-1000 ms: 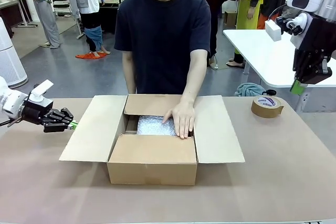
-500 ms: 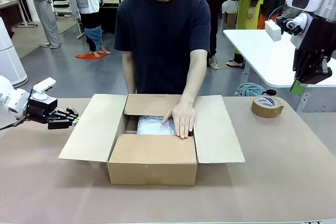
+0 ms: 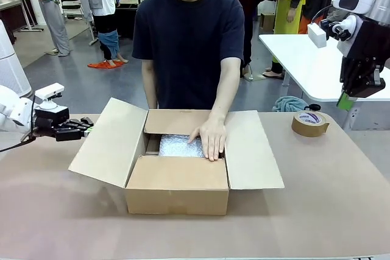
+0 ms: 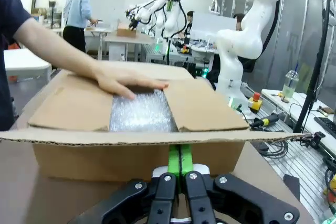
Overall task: Wrap the clocks to prevent damage.
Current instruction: Push the right (or left) flap of the Package Box to close it.
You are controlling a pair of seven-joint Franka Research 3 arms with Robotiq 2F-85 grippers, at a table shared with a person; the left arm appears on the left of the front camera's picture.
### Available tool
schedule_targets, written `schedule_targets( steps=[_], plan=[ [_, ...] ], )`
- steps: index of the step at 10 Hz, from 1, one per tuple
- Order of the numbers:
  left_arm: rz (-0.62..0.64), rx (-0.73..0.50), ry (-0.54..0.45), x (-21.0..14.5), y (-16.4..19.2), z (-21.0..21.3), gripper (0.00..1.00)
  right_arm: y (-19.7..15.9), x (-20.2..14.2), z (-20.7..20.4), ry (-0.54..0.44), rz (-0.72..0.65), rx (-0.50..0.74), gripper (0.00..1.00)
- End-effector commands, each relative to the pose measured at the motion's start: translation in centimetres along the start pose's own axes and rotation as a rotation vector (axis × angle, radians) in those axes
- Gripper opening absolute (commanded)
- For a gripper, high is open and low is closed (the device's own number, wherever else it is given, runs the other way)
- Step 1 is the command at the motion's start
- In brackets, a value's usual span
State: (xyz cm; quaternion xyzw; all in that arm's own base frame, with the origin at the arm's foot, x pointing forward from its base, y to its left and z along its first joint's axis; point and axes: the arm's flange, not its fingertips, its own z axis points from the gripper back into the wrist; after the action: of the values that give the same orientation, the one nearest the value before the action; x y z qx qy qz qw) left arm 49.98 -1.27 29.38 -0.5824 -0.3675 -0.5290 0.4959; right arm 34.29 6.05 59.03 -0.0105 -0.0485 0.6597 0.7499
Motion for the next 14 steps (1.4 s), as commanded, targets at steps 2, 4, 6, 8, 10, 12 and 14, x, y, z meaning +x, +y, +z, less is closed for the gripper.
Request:
schedule_targets(
  steps=[2,4,6,8,10,12,14],
  plan=[
    [-0.054,-0.011,0.004,3.3,0.5,-3.0,0.00,0.1,0.1,-0.1,-0.012,-0.008,0.006,0.01],
    [-0.117,-0.016,0.059,5.4,0.3,-6.7,0.00,0.1,0.1,-0.1,-0.012,-0.008,0.006,0.01],
    [-0.152,-0.016,0.083,7.7,0.5,-9.0,0.00,0.1,0.1,-0.1,-0.012,-0.008,0.006,0.01],
    [-0.162,0.013,0.158,8.2,1.4,-11.1,0.00,0.1,0.1,-0.1,-0.012,-0.008,0.006,0.01],
    [-0.162,0.046,0.271,6.7,2.4,-13.2,0.00,0.1,0.1,-0.1,-0.012,-0.008,0.006,0.01],
    [-0.164,0.083,0.338,4.5,3.0,-14.9,0.00,0.1,0.1,-0.1,-0.012,-0.008,0.006,0.01],
    [-0.147,0.100,0.364,2.9,3.8,-15.2,0.00,0.1,0.1,-0.1,-0.012,-0.008,0.006,0.01]
  ],
)
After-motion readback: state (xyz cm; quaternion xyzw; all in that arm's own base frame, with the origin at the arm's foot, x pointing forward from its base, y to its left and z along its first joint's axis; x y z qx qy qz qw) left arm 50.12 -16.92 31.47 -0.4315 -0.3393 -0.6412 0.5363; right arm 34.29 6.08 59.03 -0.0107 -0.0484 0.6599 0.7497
